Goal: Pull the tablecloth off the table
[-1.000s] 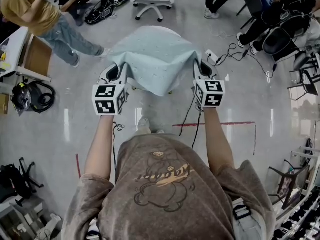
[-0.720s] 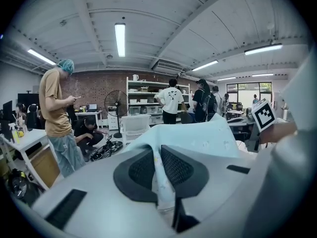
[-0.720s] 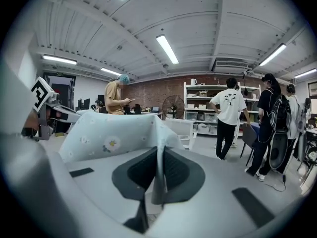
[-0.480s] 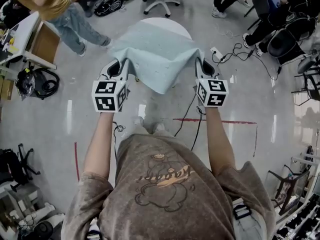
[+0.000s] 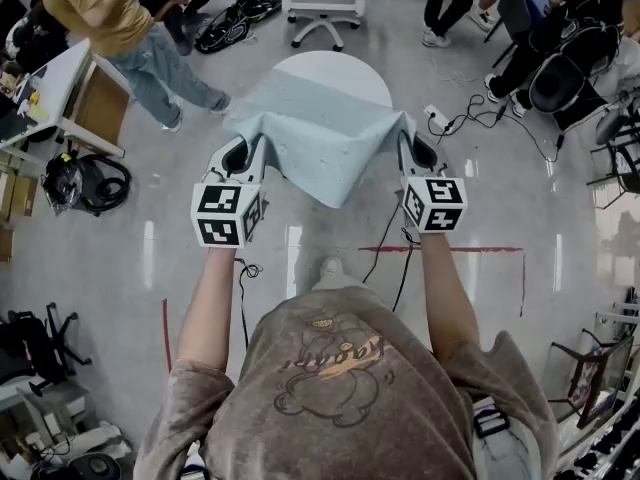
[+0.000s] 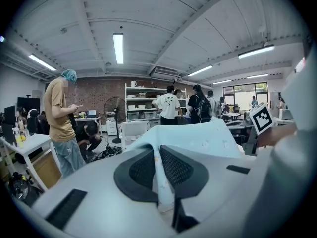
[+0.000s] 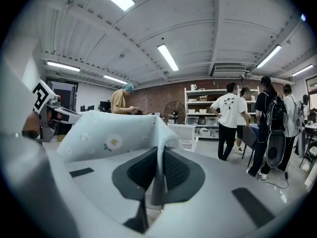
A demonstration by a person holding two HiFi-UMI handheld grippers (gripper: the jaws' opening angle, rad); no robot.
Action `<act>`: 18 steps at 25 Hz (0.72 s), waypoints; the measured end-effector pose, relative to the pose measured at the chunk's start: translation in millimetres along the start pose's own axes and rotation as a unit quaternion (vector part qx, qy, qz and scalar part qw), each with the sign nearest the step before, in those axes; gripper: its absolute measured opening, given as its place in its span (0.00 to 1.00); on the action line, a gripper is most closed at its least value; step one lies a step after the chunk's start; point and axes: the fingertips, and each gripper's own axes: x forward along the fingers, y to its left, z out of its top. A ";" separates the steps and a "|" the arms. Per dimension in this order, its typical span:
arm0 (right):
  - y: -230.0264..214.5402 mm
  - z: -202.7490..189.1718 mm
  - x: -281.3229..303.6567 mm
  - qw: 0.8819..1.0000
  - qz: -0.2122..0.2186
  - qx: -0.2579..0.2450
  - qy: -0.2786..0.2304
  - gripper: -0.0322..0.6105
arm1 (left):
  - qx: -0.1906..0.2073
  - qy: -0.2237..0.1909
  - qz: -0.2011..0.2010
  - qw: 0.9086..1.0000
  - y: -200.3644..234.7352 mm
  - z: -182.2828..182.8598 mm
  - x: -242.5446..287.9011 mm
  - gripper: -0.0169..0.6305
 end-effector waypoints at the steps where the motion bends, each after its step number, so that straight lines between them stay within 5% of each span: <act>1: 4.2 2.7 -6.4 1.000 -0.003 -0.001 -0.004 0.08 | 0.003 -0.007 -0.004 1.000 -0.9 3.4 -7.0 0.09; 18: 73.7 31.7 -111.7 0.997 -0.052 -0.002 -0.063 0.08 | 0.025 -0.068 -0.047 0.996 -19.8 21.9 -115.3 0.08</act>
